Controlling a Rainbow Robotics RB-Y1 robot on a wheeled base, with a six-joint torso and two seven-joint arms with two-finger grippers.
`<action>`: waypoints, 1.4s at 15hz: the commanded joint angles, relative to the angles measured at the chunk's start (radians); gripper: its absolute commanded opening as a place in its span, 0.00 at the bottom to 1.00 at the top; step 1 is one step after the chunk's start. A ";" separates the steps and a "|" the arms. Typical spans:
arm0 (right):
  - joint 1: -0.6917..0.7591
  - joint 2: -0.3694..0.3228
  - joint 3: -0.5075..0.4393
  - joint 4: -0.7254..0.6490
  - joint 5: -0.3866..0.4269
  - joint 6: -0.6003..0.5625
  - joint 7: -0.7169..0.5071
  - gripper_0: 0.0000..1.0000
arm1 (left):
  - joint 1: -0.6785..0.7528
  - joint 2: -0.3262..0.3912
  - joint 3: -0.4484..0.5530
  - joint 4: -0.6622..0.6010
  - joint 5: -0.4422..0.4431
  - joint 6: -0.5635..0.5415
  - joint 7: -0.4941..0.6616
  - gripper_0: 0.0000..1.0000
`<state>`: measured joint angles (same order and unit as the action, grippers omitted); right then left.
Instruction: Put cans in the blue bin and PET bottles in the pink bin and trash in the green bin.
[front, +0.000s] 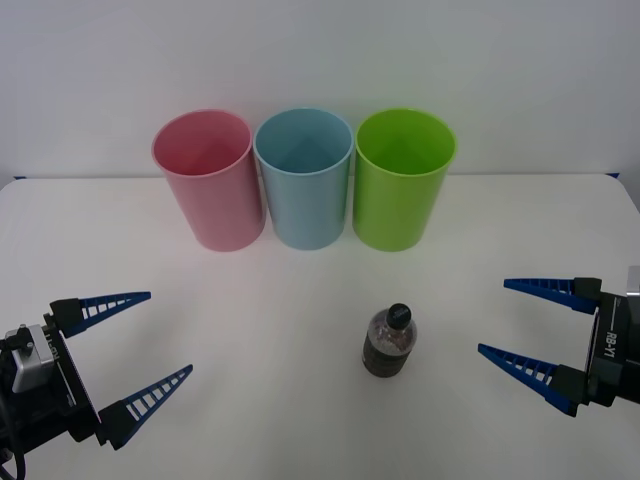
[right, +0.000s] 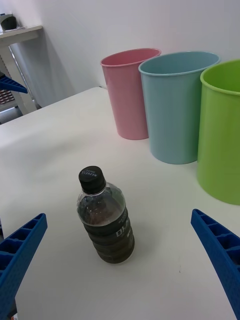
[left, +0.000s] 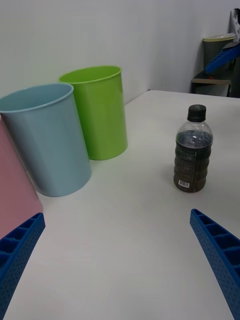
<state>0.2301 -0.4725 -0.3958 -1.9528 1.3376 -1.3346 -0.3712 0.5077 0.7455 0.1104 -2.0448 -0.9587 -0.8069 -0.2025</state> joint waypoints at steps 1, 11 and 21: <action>0.000 0.000 0.000 0.000 0.000 0.000 0.000 1.00 | 0.000 0.000 0.000 0.000 0.000 0.000 0.000 1.00; 0.000 0.000 0.000 0.000 0.000 0.000 0.000 1.00 | 0.000 0.000 0.000 0.000 0.000 0.000 0.000 1.00; 0.000 0.000 0.000 0.000 0.000 0.000 0.000 1.00 | 0.000 0.000 0.000 0.000 0.000 0.000 0.000 1.00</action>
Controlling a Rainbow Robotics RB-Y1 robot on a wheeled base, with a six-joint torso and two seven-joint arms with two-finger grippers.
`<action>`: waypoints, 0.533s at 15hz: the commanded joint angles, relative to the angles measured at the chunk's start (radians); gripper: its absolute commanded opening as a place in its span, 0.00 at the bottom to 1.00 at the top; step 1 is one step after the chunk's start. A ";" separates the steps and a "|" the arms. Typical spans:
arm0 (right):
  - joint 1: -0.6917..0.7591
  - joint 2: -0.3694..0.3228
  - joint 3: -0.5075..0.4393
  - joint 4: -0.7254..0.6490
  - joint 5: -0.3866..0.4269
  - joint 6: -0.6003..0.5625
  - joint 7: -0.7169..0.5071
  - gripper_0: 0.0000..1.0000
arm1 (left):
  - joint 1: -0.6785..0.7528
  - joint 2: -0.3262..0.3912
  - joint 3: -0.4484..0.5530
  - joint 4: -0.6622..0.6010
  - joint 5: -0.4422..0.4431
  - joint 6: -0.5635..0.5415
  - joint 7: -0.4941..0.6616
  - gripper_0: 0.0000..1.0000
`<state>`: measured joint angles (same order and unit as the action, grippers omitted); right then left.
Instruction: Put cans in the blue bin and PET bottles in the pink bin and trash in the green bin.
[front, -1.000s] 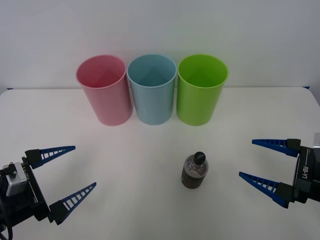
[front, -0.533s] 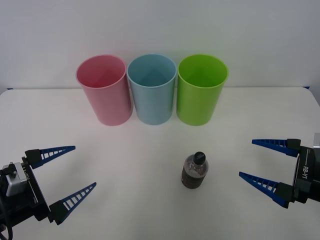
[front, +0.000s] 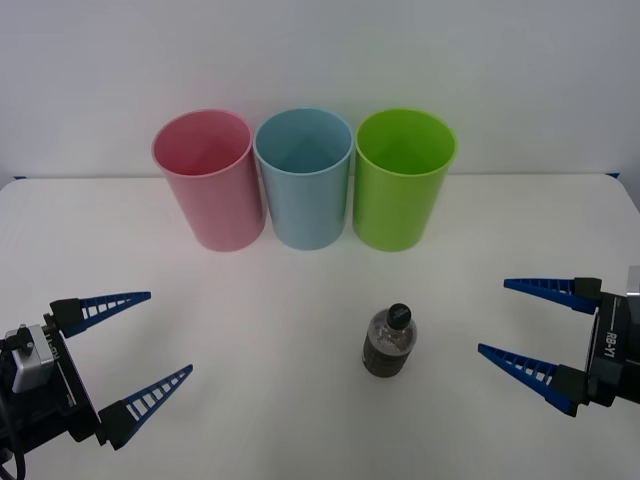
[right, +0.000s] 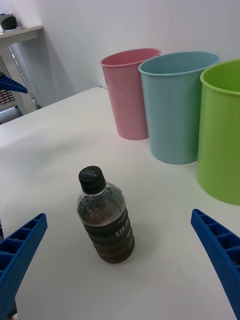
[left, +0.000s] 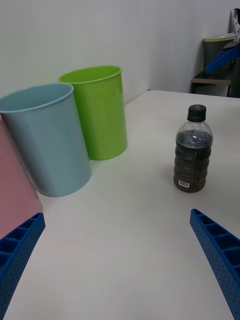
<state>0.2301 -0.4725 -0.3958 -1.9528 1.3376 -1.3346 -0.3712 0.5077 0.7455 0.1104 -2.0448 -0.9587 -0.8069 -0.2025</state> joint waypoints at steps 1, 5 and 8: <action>0.000 0.000 0.000 0.000 0.000 0.000 0.000 1.00 | 0.000 0.000 0.000 0.000 0.000 0.000 0.000 1.00; 0.000 0.000 0.000 0.000 0.000 0.000 0.000 1.00 | 0.000 0.000 0.000 0.000 0.000 0.000 0.000 1.00; 0.000 0.000 0.000 0.000 0.000 0.000 0.000 1.00 | 0.000 0.000 0.000 0.000 0.000 0.000 0.000 1.00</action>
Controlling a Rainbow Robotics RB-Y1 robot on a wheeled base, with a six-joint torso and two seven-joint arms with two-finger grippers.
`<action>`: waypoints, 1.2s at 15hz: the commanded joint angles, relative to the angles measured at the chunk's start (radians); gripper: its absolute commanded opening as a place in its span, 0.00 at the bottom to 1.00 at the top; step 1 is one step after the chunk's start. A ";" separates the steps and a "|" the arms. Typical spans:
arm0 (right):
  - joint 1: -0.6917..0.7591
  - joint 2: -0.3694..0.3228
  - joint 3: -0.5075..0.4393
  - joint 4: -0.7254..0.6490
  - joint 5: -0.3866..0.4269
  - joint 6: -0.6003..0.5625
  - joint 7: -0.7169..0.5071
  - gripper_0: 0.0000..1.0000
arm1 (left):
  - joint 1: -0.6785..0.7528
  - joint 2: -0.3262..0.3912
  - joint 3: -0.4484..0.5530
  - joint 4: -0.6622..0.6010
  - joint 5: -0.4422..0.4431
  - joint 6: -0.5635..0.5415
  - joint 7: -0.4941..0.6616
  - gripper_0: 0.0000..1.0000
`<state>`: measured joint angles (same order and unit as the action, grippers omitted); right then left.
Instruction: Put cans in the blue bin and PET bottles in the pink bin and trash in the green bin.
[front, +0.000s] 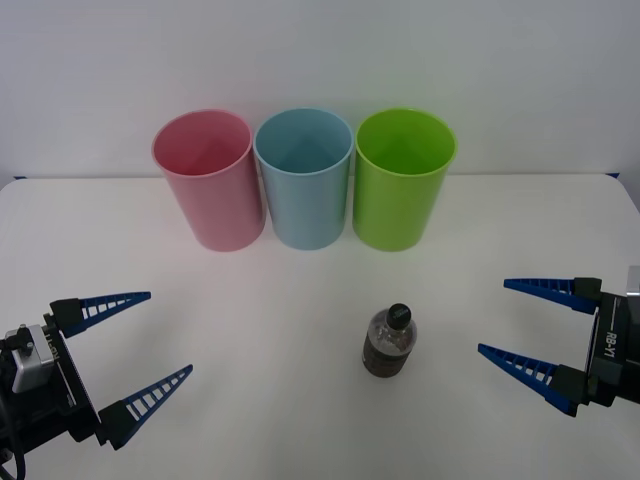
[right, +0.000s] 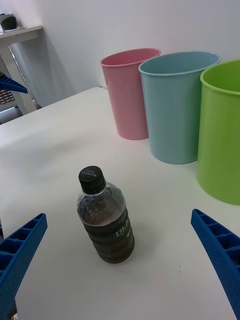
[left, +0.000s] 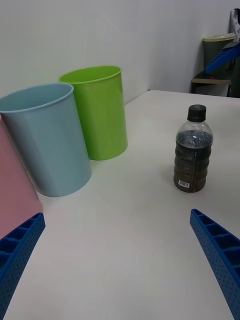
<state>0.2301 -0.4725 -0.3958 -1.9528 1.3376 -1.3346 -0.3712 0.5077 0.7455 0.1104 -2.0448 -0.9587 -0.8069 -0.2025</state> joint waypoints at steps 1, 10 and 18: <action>0.000 0.000 0.000 0.000 0.000 0.000 0.000 1.00 | 0.000 0.000 0.000 0.000 0.000 0.000 0.000 1.00; 0.000 0.000 0.000 0.000 0.000 0.000 0.000 1.00 | 0.000 0.000 0.000 0.000 0.000 0.000 0.000 1.00; 0.002 0.015 -0.060 0.021 -0.112 -0.023 0.026 1.00 | 0.000 0.000 0.000 0.000 0.000 0.000 0.000 1.00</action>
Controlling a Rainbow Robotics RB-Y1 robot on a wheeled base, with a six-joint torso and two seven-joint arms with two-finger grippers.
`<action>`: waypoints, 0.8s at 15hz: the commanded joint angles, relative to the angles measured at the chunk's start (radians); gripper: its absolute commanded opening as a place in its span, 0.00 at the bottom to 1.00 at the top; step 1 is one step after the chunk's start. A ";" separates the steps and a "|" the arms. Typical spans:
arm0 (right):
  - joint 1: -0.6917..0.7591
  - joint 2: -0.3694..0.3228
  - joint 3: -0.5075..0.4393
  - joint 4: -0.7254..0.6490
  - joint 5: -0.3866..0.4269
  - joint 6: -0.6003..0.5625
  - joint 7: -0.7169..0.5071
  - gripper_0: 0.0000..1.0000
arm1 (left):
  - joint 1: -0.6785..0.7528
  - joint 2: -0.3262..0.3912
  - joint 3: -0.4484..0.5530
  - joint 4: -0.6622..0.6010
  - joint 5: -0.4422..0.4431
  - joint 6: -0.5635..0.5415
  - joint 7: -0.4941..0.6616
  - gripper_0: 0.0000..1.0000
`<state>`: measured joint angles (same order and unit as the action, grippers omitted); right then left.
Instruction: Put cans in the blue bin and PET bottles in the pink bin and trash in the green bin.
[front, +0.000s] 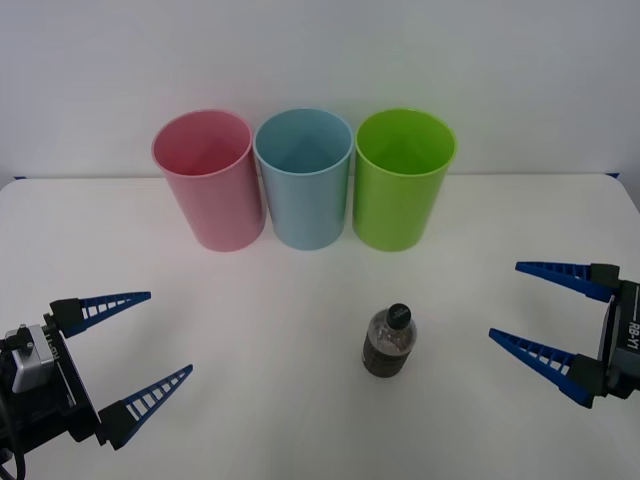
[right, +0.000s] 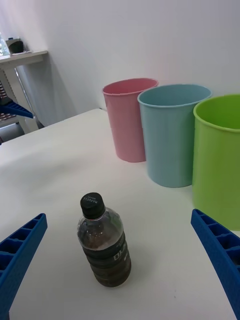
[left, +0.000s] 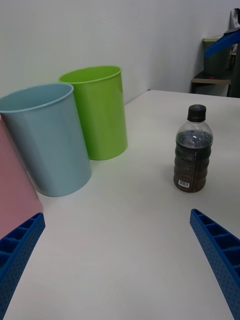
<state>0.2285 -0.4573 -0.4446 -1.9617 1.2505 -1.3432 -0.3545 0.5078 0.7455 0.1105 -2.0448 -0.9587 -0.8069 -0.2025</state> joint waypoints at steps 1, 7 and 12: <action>0.005 -0.001 -0.020 0.050 -0.037 -0.028 0.015 1.00 | 0.000 0.000 0.000 0.000 0.000 0.000 0.000 1.00; 0.049 0.000 -0.051 0.138 -0.088 -0.083 0.124 1.00 | 0.000 0.000 0.000 0.000 0.000 0.000 0.000 1.00; 0.080 -0.001 -0.034 0.227 -0.103 -0.086 0.264 1.00 | 0.000 0.000 0.000 0.000 0.000 0.000 0.000 1.00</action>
<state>0.3056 -0.4584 -0.4822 -1.7495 1.1486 -1.4294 -0.1100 0.5078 0.7455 0.1105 -2.0448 -0.9587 -0.8069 -0.2025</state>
